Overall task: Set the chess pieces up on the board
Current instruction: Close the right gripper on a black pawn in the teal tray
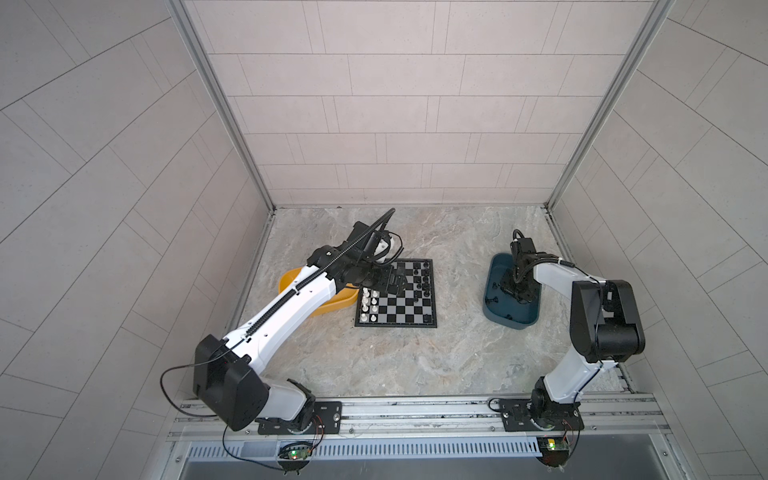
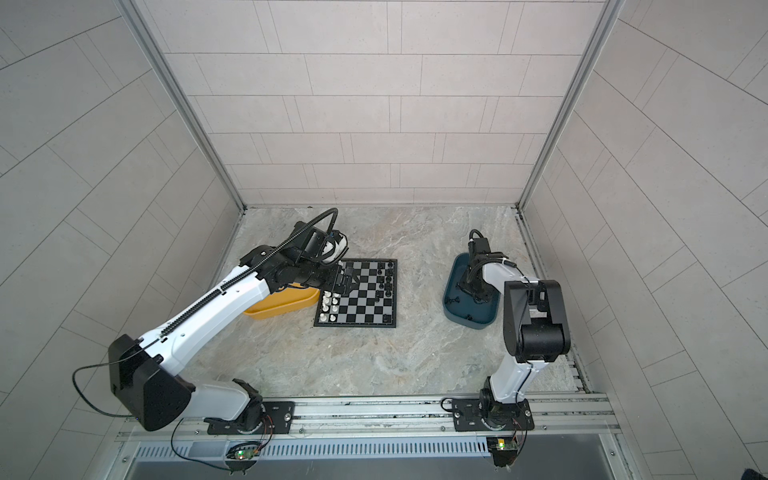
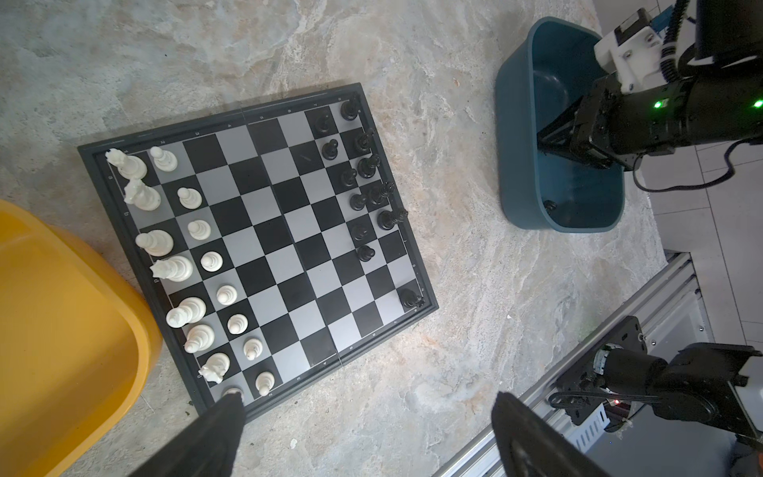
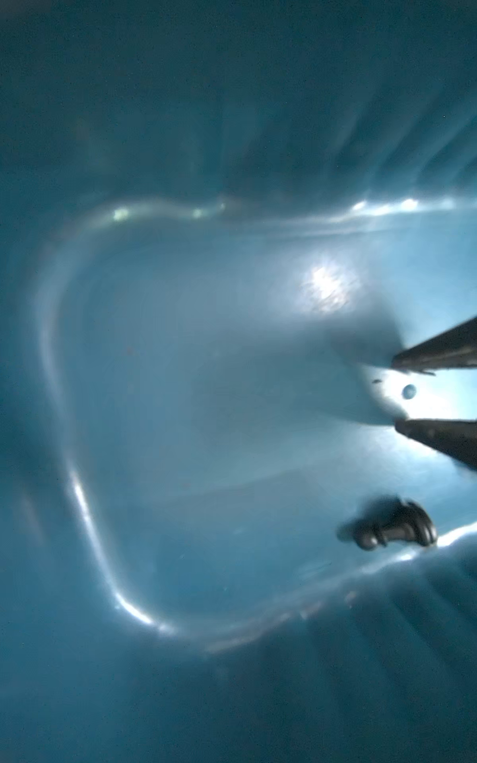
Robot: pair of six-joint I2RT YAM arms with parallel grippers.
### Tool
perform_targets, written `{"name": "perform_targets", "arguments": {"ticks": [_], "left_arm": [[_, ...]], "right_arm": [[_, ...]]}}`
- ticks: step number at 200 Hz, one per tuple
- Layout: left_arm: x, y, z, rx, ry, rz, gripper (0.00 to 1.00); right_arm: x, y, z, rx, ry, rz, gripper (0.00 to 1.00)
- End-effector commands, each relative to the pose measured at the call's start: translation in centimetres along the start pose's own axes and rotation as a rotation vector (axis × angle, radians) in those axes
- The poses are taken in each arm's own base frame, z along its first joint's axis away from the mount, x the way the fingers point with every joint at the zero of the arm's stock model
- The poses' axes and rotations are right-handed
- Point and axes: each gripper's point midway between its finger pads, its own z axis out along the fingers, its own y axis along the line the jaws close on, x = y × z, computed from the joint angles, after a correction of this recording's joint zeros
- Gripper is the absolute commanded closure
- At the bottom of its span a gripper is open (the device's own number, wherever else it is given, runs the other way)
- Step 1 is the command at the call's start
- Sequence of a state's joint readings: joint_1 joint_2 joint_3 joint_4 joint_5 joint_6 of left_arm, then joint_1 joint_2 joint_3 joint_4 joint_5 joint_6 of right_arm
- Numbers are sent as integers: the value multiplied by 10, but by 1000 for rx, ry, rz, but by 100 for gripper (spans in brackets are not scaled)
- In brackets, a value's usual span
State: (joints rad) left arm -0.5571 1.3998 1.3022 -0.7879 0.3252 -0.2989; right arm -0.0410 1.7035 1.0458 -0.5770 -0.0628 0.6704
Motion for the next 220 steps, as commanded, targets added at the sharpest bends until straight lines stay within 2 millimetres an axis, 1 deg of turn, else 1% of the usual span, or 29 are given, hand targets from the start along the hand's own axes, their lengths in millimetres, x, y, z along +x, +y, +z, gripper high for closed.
{"name": "perform_targets", "arguments": {"ticks": [1, 13, 25, 35, 48, 63, 78, 109, 123, 153, 168, 183, 207, 220], "left_arm": [[0, 1, 1, 4, -4, -8, 0], [1, 2, 1, 2, -3, -9, 0], [1, 3, 2, 1, 1, -13, 0], [2, 3, 3, 0, 4, -14, 0], [2, 4, 4, -2, 6, -16, 0], [2, 5, 6, 1, 8, -19, 0], [2, 3, 8, 12, 10, -21, 0], [3, 4, 8, 11, 13, -22, 0], [2, 4, 8, 11, 14, -22, 0], [2, 4, 8, 12, 12, -25, 0], [2, 3, 8, 16, 12, -25, 0], [3, 4, 9, 12, 15, -27, 0], [3, 7, 8, 4, 13, -32, 0], [2, 8, 9, 4, 13, -41, 0]], "right_arm": [[0, -2, -14, 19, 35, -23, 67], [-4, 7, -17, -18, 30, -37, 59], [-4, 10, -16, -21, 39, -52, 51], [1, 14, -11, -39, 80, -52, 49], [8, 25, -6, -71, 106, -79, 48], [11, 37, -6, -86, 97, -127, 46], [12, 44, -3, -94, 96, -153, 44], [15, 44, 7, -82, 129, -172, 46], [17, 42, 10, -73, 139, -173, 50], [16, 41, 18, -46, 155, -204, 54], [15, 40, 21, -27, 163, -233, 58], [16, 41, 24, -26, 182, -253, 68], [21, 43, 24, -37, 194, -273, 69], [23, 41, 24, -23, 196, -282, 69]]}}
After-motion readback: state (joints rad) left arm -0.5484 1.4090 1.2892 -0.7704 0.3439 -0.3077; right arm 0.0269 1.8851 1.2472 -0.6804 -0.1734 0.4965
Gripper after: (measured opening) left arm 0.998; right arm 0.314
